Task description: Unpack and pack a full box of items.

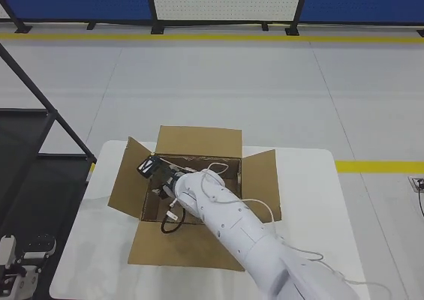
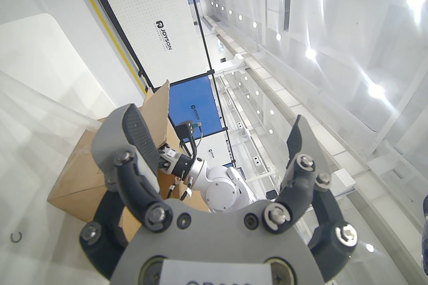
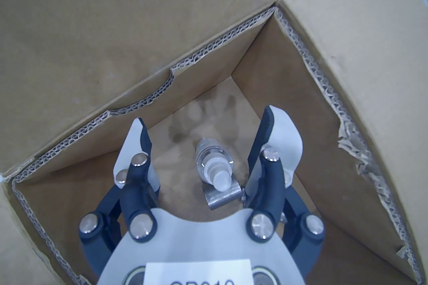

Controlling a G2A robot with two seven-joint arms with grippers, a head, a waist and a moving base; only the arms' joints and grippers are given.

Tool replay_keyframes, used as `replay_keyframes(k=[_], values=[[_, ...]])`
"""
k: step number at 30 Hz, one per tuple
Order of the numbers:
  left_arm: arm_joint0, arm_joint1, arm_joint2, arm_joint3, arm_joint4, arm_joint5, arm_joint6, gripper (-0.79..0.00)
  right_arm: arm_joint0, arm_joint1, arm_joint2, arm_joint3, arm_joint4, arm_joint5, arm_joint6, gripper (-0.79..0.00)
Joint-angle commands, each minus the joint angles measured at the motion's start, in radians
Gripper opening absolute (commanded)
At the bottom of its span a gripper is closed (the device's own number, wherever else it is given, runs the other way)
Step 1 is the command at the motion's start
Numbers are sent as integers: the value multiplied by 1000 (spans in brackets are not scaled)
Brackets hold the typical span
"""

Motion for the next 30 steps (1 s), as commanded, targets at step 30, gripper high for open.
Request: replay_keyframes(k=[30], values=[[0,0,0,0,0,0,0,0,-409,293,289,-938,-282,-61,219,0]])
